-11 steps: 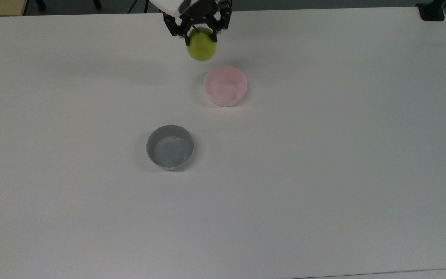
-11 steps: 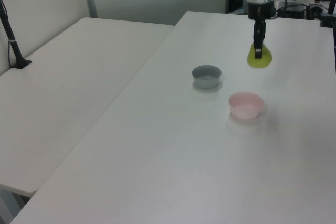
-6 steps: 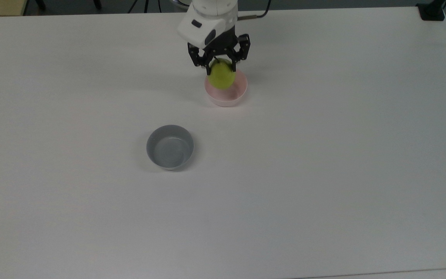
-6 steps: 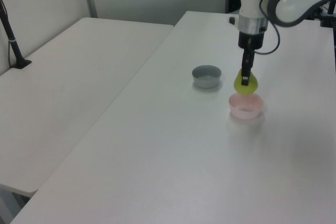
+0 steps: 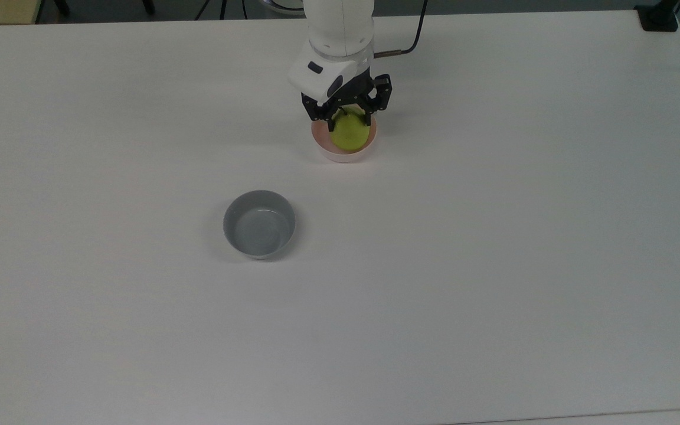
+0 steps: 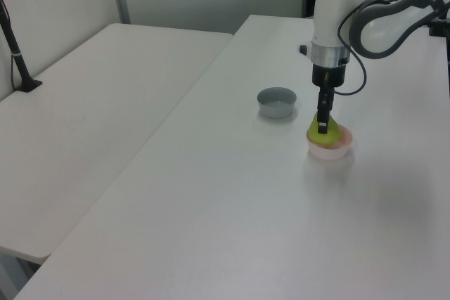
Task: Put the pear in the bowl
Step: 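Lower the pear into the pink bowl and open the gripper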
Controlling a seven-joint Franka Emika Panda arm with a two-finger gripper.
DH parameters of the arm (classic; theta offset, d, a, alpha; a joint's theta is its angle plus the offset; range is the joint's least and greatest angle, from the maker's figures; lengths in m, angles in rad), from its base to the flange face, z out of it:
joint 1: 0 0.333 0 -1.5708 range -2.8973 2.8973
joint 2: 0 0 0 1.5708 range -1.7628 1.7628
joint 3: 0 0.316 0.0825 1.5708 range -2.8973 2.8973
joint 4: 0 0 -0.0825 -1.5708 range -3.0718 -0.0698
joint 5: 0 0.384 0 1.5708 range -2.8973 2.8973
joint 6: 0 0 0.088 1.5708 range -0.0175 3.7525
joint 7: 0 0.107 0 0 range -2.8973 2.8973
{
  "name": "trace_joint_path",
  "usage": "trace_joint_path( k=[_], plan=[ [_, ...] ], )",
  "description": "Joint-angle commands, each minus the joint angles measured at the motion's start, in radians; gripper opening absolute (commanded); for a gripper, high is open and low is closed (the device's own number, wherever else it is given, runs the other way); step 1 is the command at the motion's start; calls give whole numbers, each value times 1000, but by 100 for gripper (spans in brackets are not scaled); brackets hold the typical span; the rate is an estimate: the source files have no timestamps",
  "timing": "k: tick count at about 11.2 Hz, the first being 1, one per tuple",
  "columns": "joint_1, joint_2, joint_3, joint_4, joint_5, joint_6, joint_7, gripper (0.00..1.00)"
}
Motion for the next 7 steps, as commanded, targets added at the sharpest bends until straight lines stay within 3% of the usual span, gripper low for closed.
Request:
trace_joint_path(
  k=[1,2,3,4,6,7],
  plan=[
    [13,13,-4,-25,-32,20,24,0],
    [13,13,-6,-28,-33,20,24,0],
    [10,13,-4,-28,-33,19,24,10],
    [3,13,-6,-25,-33,19,24,31],
    [0,8,-4,-22,-33,10,29,100],
    [0,4,-4,-20,-33,8,52,100]
  ],
)
